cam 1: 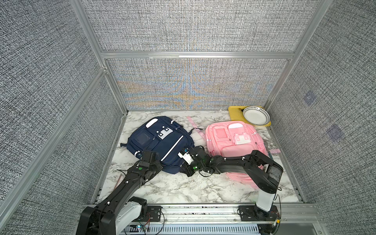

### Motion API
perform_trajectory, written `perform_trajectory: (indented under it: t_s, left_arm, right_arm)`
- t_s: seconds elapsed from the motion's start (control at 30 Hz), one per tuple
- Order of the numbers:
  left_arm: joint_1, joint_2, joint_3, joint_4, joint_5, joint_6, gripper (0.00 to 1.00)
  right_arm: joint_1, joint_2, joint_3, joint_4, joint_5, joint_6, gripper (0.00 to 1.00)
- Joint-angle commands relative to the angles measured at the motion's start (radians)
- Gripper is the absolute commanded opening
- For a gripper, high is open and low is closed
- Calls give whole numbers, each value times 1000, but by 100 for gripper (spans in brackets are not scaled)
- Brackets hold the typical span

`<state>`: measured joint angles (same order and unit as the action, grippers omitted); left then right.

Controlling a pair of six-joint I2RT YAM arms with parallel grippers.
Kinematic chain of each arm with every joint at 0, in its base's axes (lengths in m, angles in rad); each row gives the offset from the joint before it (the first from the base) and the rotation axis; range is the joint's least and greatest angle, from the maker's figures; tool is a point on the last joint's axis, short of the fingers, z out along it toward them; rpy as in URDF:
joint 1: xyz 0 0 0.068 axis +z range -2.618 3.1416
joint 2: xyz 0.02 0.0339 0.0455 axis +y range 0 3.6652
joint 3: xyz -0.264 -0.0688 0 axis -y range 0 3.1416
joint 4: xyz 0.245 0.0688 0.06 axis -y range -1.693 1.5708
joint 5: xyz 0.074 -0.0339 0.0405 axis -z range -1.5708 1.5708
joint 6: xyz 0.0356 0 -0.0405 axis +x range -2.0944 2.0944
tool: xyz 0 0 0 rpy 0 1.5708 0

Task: Zip up the backpack
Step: Zip the zipper on the backpack.

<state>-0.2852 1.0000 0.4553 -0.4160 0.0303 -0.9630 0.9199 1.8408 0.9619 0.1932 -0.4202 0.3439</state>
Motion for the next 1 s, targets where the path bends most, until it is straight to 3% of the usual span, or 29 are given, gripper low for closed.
perform_trajectory:
  t_s: [0.0, 0.47, 0.7, 0.9, 0.97]
  left_arm:
    - [18, -4, 8, -94, -219, 48, 0]
    - [92, 40, 56, -97, -264, 149, 0]
    - [206, 184, 117, -2, -199, 215, 0]
    - [228, 350, 249, 15, -186, 272, 0]
    - [230, 386, 297, -20, -126, 289, 0]
  right_arm:
    - [-25, -19, -8, -158, 62, -40, 0]
    - [-7, -1, -48, -56, 43, -6, 0]
    - [76, 54, 16, -2, 81, 25, 0]
    - [132, 119, 78, 64, 109, 101, 0]
    - [153, 144, 98, 77, 125, 120, 0]
